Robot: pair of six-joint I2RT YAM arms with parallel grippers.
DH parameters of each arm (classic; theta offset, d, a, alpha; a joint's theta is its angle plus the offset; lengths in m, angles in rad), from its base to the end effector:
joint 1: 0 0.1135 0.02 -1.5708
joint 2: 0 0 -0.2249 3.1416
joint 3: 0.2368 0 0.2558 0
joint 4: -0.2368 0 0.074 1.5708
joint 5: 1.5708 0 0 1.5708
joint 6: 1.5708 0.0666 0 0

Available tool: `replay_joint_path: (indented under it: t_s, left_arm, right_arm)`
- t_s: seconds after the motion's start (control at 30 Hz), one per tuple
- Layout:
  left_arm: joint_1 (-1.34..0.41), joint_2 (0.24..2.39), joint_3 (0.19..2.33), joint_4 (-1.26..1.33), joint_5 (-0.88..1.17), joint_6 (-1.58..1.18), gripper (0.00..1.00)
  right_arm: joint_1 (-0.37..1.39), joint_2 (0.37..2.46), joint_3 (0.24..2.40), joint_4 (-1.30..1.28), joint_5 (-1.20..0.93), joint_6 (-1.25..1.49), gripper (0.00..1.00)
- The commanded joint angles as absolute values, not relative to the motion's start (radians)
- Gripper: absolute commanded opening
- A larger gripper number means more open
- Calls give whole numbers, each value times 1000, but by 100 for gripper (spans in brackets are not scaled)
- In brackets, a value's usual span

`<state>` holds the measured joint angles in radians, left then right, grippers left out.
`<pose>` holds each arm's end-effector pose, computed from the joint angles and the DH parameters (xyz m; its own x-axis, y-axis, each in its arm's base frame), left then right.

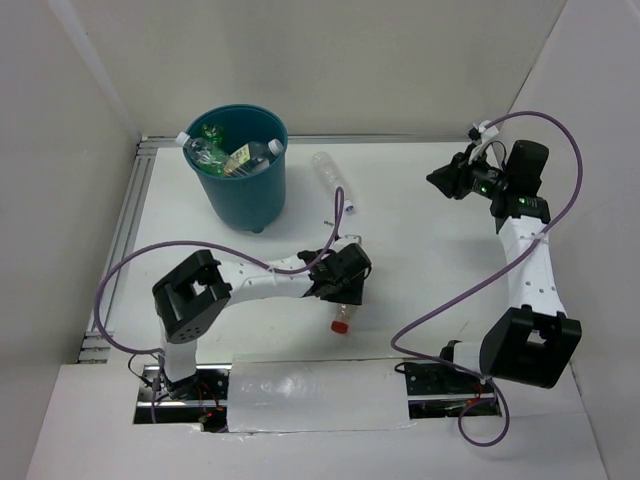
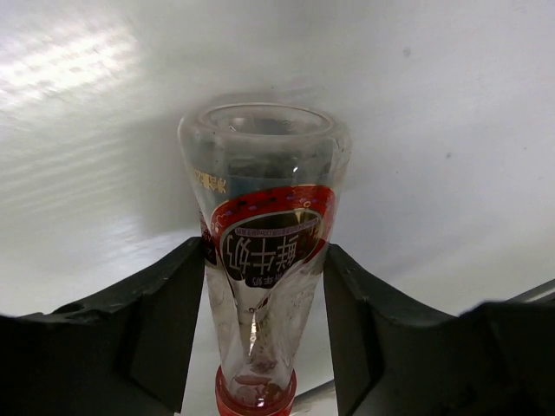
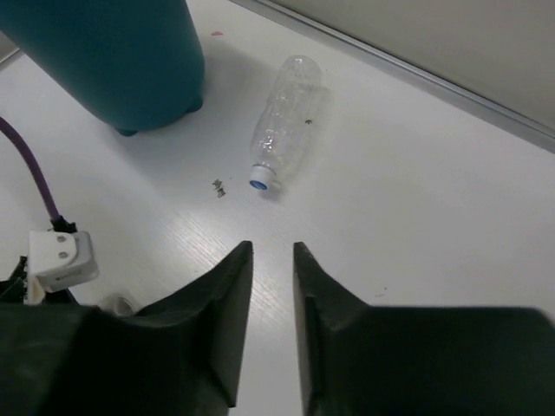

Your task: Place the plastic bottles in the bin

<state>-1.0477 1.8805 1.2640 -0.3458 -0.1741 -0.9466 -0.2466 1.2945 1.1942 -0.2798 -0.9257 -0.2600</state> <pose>0.2128 -0.3459 0.1184 -0.8917 -0.0534 -0.4494 0.1371 0.9144 -0.3808 0.3213 -0.0260 0.3224 -0.2004 -0.1089 -0.9736 -0.6460 0.7618 0.0478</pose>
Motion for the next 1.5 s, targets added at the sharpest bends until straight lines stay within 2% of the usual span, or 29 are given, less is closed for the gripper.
replay_joint_path:
  t_s: [0.0,0.03,0.13,0.17,0.27,0.3,0.4,0.57,0.7,0.77,0.8,0.83,0.87,0.9,0.93,0.97,1.0,1.07,1.13,1.27,1.33,1.47]
  left_arm:
    - [-1043,1729,1336,-357,-300,-813,16]
    - [-1034,1660,1379,-357,-320,-733,15]
    - [-977,1545,1466,-341,-380,-575,12]
    - [-953,1522,1524,-322,-397,-540,12]
    - [-830,1479,1636,-258,-442,-433,12]
    - [-771,1479,1653,-236,-466,-408,12]
    - [-637,1497,1687,-150,-557,-376,15]
    - [-474,1566,1700,-80,-604,-422,15]
    - [-391,1693,1819,-133,-614,-459,17]
    - [-353,1738,1848,-156,-614,-459,24]
    - [-342,1768,1858,-156,-614,-459,32]
    - [-322,1779,1868,-169,-614,-459,44]
    - [-322,1789,1868,-169,-595,-459,81]
    - [-308,1789,1868,-169,-578,-459,97]
    - [-308,1801,1878,-169,-559,-459,100]
    - [-296,1801,1878,-160,-537,-459,100]
    - [-296,1801,1878,-160,-528,-459,100]
    - [-296,1775,1878,-160,-505,-459,100]
    - [-307,1746,1867,-147,-462,-437,100]
    - [-357,1614,1749,-123,-384,-397,100]
    - [-377,1501,1668,-112,-344,-371,100]
    - [-414,1284,1389,-98,-278,-371,100]
  right_arm:
    - [-262,1298,1190,-281,-974,-252,29]
    - [-262,1307,1190,-281,-974,-252,23]
    - [-262,1333,1190,-262,-983,-252,23]
    - [-262,1333,1190,-262,-983,-241,26]
    - [-250,1373,1200,-262,-983,-241,50]
    - [-238,1384,1200,-262,-983,-251,70]
    - [-192,1393,1210,-296,-962,-313,100]
    - [-92,1393,1239,-328,-829,-365,100]
    - [-16,1486,1334,-377,-782,-374,100]
    - [6,1537,1350,-345,-734,-319,100]
    - [17,1551,1364,-318,-710,-292,99]
    - [46,1569,1382,-278,-678,-263,88]
    - [60,1613,1396,-262,-623,-205,82]
    - [73,1640,1432,-249,-597,-174,77]
    - [98,1667,1451,-236,-583,-146,73]
    - [121,1724,1488,-212,-574,-102,78]
    - [121,1753,1488,-200,-565,-75,78]
    - [159,1840,1549,-155,-537,-23,88]
    - [202,1896,1617,-132,-467,23,93]
    - [253,2078,1803,-146,-408,34,95]
    - [262,2205,1943,-192,-390,34,100]
    - [311,2350,2071,-202,-333,-4,100]
